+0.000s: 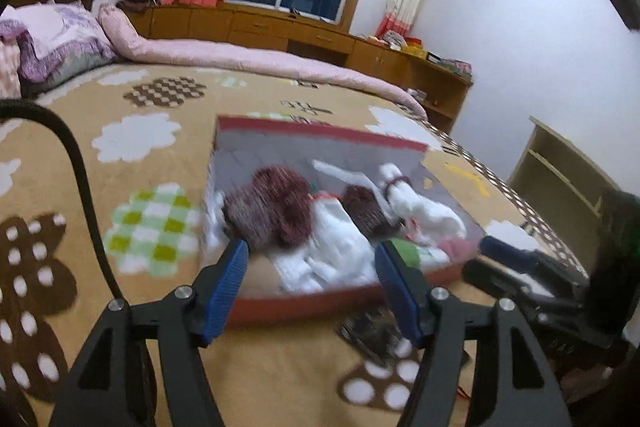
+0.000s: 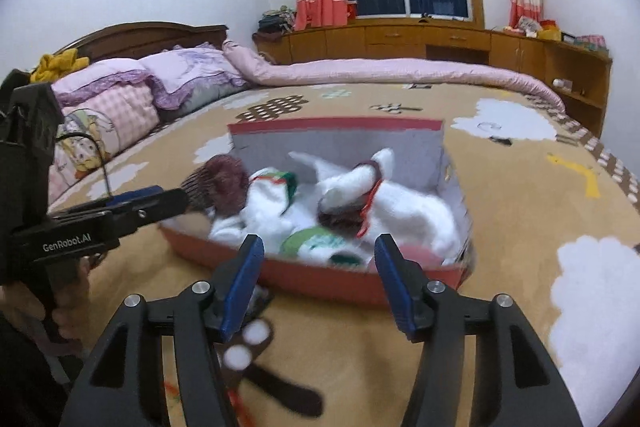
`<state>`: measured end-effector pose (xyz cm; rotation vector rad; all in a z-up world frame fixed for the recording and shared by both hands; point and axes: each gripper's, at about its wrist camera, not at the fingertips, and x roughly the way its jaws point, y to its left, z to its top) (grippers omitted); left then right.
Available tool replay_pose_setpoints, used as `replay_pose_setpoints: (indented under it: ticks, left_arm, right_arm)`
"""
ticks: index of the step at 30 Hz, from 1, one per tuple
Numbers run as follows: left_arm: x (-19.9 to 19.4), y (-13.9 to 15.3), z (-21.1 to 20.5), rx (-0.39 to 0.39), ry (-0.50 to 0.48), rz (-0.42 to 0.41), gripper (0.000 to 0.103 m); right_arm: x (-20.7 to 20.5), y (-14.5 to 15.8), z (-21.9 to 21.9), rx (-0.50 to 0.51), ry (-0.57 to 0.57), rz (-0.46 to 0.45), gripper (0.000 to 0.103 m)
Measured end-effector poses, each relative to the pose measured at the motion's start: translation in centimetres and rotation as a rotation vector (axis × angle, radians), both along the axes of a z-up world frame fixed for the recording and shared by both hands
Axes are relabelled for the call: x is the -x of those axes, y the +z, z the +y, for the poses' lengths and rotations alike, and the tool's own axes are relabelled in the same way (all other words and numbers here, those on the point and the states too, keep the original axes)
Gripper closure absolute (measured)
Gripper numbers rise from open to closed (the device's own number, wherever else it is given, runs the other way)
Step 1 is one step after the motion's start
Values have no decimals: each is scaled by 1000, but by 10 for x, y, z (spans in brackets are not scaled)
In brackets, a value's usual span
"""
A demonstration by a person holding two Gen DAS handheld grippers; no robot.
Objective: Organize soft objects
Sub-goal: 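Grasp the patterned pouch with left tool while right tool grasps the red string charm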
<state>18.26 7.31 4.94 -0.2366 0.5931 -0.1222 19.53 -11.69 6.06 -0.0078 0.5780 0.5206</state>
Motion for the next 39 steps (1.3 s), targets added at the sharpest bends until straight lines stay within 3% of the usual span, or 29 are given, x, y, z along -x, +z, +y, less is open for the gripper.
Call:
replay_pose_setpoints:
  ticks: [8, 12, 17, 19, 21, 24, 26, 28, 31, 39]
  left_arm:
    - [15, -13, -24, -8, -82, 62, 34]
    - [14, -26, -32, -19, -123, 104, 40]
    - [7, -36, -37, 6, -178, 138, 40]
    - [2, -41, -39, 20, -209, 160, 41]
    - [-5, -47, -43, 25, -224, 190, 48]
    - [-17, -57, -41, 66, -229, 249, 56]
    - [-18, -56, -39, 77, -220, 250, 63]
    - [-17, -54, -47, 32, -226, 243, 67]
    - [-10, -47, -59, -33, -237, 212, 69]
    - [3, -2, -54, -79, -229, 75, 69]
  right_arm:
    - [29, -15, 11, -23, 132, 75, 44]
    - [36, -20, 14, -43, 205, 105, 44]
    - [40, -39, 24, 2, 254, 172, 45]
    - [39, -45, 27, 24, 267, 199, 53]
    - [40, -50, 33, 61, 280, 215, 84]
    - [42, -55, 38, 111, 270, 215, 90]
    - [43, -52, 38, 106, 253, 199, 91]
    - [41, -50, 34, 93, 225, 191, 93]
    - [37, -43, 27, 53, 189, 181, 94]
    - [21, -12, 8, -37, 117, 66, 94]
